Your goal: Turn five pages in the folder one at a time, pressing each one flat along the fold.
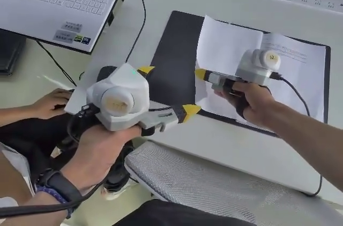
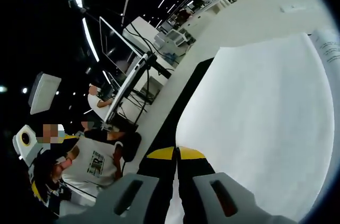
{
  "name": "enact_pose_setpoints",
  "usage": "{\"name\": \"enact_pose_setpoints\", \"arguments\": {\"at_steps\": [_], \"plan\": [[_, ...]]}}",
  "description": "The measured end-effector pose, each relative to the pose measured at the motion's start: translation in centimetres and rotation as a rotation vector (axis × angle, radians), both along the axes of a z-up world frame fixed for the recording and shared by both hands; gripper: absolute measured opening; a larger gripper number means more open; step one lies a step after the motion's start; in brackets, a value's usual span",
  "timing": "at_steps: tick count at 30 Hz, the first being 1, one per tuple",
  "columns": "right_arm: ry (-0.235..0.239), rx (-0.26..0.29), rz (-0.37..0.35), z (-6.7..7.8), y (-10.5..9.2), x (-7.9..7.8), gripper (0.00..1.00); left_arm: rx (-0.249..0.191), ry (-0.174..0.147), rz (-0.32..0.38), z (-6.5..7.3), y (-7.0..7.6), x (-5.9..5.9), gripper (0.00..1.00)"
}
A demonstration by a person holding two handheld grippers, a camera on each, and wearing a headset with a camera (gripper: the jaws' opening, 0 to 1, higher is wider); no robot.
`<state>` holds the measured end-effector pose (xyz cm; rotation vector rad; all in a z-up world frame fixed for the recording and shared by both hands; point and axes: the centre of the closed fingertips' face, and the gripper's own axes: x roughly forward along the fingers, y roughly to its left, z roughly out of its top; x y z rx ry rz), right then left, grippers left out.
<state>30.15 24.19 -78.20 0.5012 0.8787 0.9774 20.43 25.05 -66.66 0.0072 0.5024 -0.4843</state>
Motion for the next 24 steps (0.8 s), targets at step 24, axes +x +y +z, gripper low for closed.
{"name": "enact_pose_setpoints", "arguments": {"at_steps": [24], "plan": [[0.040,-0.045,-0.002,-0.8,0.0,-1.1,0.03,-0.007,0.012,0.011,-0.2,0.5,0.0,0.78]]}}
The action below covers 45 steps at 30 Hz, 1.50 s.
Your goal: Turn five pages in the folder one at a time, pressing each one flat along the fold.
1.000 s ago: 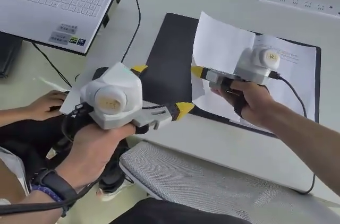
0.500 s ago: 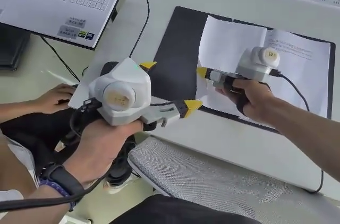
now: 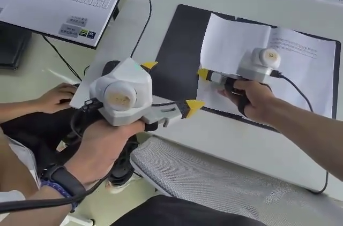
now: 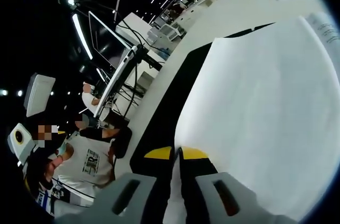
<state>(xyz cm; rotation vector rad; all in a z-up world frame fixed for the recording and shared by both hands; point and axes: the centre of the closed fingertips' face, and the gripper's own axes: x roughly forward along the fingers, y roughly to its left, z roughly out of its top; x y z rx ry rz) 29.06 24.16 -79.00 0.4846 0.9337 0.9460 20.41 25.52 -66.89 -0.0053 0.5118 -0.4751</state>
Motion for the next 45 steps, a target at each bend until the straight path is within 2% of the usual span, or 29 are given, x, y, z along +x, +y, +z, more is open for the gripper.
{"name": "enact_pose_setpoints", "arguments": {"at_steps": [10,14,20,27,33,43,45], "plan": [[-0.022,0.015,0.028,1.1,0.3,-0.6,0.13,0.002,-0.002,-0.004,0.0,-0.1,0.2,0.78],[-0.020,0.027,0.026,1.1,0.1,-0.1,0.14,0.006,0.005,-0.010,-0.3,-0.1,0.3,0.79],[-0.056,0.044,0.028,1.9,-0.6,0.8,0.16,0.004,0.001,-0.019,-0.3,-0.4,0.9,0.79],[-0.118,0.043,0.015,3.3,-2.7,2.0,0.15,-0.009,0.002,-0.029,-0.5,-1.3,1.6,0.78],[-0.172,0.034,-0.012,4.7,-5.1,2.9,0.14,-0.009,0.011,-0.054,-1.1,-2.0,2.3,0.76],[-0.230,0.020,-0.059,6.6,-9.2,4.0,0.13,0.002,0.023,-0.098,-3.0,-3.1,4.4,0.70],[-0.238,0.018,-0.073,6.9,-10.1,4.2,0.12,0.007,0.032,-0.112,-3.8,-3.3,4.9,0.67]]}}
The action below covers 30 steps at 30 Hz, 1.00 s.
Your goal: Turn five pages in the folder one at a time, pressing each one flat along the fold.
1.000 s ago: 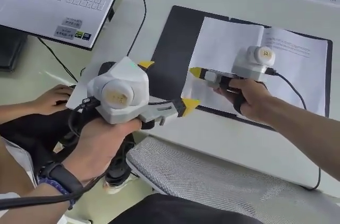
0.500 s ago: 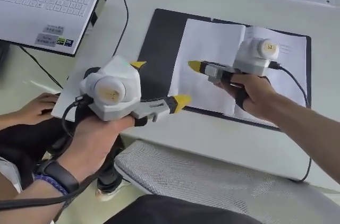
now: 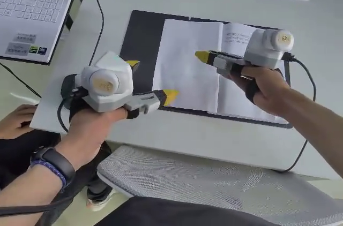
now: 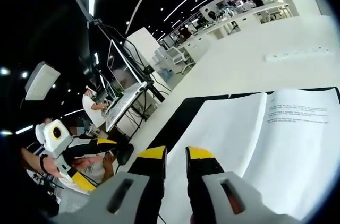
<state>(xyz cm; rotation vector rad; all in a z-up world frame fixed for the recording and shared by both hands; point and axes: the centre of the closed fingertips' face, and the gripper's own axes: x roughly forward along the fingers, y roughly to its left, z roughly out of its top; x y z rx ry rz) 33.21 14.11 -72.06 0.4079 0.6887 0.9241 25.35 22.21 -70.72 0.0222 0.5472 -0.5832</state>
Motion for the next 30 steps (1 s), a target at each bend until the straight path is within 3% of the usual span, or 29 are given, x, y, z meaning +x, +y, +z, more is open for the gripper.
{"name": "enact_pose_setpoints", "arguments": {"at_steps": [9,16,21,30], "plan": [[-0.017,-0.003,-0.037,0.7,-2.3,0.1,0.12,0.025,0.042,-0.028,-3.2,-0.9,1.0,0.56],[-0.022,-0.007,-0.053,0.8,-3.2,0.1,0.12,0.048,0.078,-0.048,-5.8,-1.6,1.1,0.39],[-0.018,-0.014,-0.059,0.5,-3.9,0.2,0.11,0.063,0.105,-0.046,-7.7,-1.7,1.4,0.29],[0.006,-0.018,-0.069,-0.6,-4.3,0.1,0.09,0.108,0.135,-0.059,-9.8,-1.6,1.4,0.14]]}}
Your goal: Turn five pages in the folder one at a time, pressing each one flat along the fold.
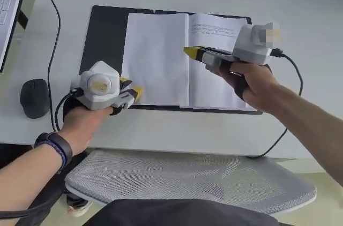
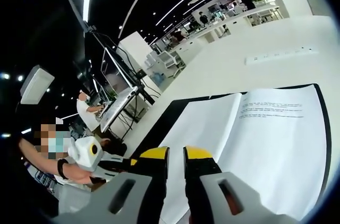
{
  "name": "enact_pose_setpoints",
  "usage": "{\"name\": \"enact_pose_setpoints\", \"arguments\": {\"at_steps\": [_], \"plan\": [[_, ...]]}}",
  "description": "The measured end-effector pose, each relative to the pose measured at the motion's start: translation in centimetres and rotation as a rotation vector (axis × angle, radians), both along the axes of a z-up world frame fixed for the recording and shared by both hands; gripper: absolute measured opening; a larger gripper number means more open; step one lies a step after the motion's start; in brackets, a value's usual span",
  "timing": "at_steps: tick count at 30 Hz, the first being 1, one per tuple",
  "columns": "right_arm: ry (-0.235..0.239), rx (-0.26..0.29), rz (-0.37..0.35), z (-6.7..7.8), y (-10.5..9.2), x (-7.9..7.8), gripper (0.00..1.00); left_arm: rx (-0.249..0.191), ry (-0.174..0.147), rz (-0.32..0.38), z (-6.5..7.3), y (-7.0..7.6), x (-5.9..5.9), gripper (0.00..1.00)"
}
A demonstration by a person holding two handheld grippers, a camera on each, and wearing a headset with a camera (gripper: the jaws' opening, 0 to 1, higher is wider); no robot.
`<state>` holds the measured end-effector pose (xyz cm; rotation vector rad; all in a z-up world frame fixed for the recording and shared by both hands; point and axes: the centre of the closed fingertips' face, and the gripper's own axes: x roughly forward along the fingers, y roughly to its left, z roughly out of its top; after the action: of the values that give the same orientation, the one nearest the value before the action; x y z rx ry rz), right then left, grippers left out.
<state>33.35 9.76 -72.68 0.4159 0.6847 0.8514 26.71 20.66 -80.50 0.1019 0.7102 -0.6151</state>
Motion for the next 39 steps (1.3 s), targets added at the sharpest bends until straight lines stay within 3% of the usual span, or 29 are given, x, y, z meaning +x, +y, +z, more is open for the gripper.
{"name": "enact_pose_setpoints", "arguments": {"at_steps": [2,4,11,20,25,29,31,39], "plan": [[0.005,-0.001,0.001,-0.3,0.1,0.0,0.09,0.042,-0.006,0.004,-0.4,0.5,-0.1,0.05],[0.010,-0.003,0.004,-0.6,0.1,0.0,0.08,0.029,-0.018,0.019,-0.2,0.6,0.2,0.00],[0.031,-0.008,0.016,-1.8,0.5,0.3,0.07,0.047,-0.037,-0.005,-0.2,0.7,0.3,0.00],[0.046,-0.010,0.031,-2.7,0.7,0.9,0.04,0.035,-0.046,0.020,-0.3,0.9,0.4,0.00],[0.053,-0.006,0.030,-3.2,0.8,2.0,0.00,0.030,-0.042,0.018,-0.4,0.9,0.4,0.00],[0.063,0.008,0.027,-3.6,1.0,3.2,0.00,0.028,-0.042,0.018,-0.4,0.9,0.4,0.00],[0.066,0.009,0.033,-4.1,0.9,4.7,0.00,0.033,-0.045,0.015,-0.4,0.9,0.5,0.00],[0.092,0.027,0.007,-5.3,0.6,6.7,0.00,0.037,-0.044,0.025,-0.5,0.9,0.5,0.00]]}}
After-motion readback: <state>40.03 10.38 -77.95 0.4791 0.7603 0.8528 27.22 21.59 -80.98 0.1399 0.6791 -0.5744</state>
